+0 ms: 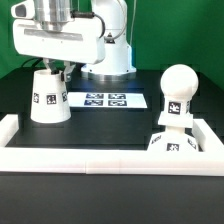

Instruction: Assemble lamp

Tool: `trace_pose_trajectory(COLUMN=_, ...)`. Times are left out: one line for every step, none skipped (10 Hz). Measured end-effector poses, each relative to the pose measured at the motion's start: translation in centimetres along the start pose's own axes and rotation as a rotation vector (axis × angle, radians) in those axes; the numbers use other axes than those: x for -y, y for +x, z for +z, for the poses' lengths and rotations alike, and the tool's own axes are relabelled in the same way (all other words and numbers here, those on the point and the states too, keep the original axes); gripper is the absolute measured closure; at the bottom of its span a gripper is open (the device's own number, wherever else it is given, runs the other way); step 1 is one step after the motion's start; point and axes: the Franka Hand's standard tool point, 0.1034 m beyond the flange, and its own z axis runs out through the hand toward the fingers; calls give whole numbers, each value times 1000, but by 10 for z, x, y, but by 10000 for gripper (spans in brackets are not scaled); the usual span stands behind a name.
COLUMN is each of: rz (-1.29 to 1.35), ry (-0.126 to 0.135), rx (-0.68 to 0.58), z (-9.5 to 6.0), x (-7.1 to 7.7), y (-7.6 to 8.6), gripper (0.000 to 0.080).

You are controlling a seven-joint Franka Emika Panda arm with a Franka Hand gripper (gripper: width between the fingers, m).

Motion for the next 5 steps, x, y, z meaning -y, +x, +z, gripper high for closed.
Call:
trace_pose_trajectory(rz=-1, ry=2, rx=-4, z=-1, x=1, y=1, gripper=746)
trace_pose_trajectory(rz=-1, ry=2, rx=-5, z=-2, x=1, y=2, gripper=756)
trace_pose_trajectory(rz=-1, ry=2, rx=-5, z=-2, x=1, y=2, gripper=756)
trace_pose_trajectory(rz=-1, ry=2, rx=-5, z=-2, x=1, y=2, gripper=756)
trace_pose_trajectory(rz=-1, ry=2, rx=-5, z=-2, x=1, y=2, gripper=756)
